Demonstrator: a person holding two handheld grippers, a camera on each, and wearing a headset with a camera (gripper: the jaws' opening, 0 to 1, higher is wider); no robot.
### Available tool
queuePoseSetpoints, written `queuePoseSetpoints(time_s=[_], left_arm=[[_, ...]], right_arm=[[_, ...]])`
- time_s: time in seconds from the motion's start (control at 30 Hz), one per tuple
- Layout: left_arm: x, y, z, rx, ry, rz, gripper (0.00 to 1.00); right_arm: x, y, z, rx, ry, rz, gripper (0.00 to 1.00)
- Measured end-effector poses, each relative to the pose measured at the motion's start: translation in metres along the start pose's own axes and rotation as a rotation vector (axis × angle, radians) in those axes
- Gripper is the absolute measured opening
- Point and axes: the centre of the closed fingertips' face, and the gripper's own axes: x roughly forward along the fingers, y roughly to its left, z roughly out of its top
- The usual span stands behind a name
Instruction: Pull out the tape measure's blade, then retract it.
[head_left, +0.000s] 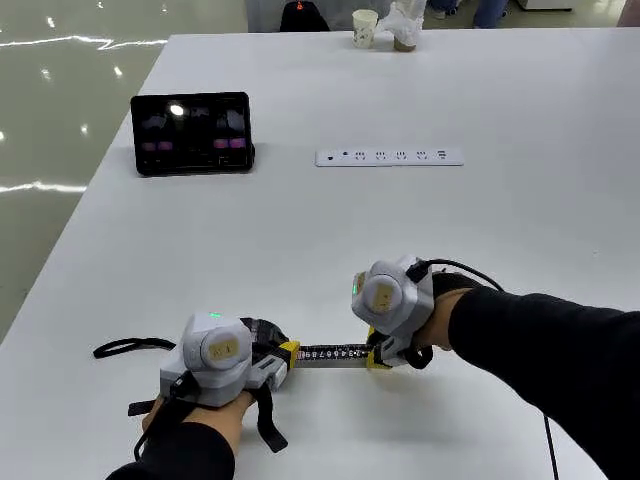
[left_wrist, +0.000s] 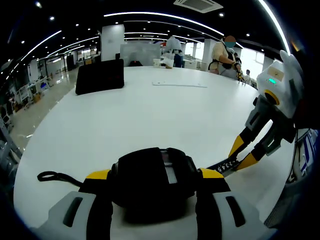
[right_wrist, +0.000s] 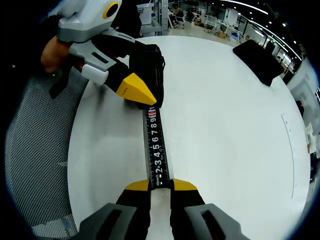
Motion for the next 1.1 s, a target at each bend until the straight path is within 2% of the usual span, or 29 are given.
queuePoseSetpoints(time_s=[0.7,0.9,1.1], left_arm=[[-0.001,0.0,-0.001,-0.007,0.003,-0.012,0.62],[-0.001,0.0,-0.001,-0.009,0.003,-0.012,0.62],[-0.002,0.0,-0.001,-0.009,0.004,-0.013,0.62]], right_arm=[[0.004,0.002,0.01,0.0,-0.048,0.0,0.11],[0.006,0.002,0.014,0.015,-0.096,0.007,0.11],[0.007,0.002,0.018,0.013,-0.108,0.009,0.11]])
